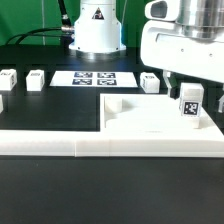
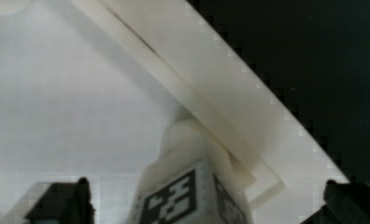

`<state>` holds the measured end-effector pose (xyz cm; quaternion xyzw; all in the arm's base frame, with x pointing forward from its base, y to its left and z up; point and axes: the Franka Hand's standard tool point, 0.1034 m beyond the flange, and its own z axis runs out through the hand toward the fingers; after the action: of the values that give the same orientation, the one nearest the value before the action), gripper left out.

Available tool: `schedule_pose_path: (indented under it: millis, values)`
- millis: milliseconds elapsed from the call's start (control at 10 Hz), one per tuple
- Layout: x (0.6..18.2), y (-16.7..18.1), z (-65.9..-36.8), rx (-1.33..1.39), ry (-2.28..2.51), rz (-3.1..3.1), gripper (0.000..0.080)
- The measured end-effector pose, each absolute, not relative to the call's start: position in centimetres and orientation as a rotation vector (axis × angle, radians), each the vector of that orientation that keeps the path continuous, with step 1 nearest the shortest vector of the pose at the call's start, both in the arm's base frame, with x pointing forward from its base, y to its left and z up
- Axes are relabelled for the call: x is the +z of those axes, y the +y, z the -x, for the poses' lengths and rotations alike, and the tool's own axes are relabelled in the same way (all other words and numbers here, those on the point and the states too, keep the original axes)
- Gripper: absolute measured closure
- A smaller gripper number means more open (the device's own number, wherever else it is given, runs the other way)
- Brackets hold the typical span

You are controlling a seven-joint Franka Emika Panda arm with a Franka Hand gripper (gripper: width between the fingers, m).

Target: Assemble square table

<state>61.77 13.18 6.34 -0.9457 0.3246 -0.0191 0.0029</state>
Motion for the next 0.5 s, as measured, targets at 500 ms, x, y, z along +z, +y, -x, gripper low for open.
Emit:
schedule_pose_path:
  millis: [500]
  values:
    - [6.6,11.9,-61.7,-0.121,0.238,3.137,0.0151]
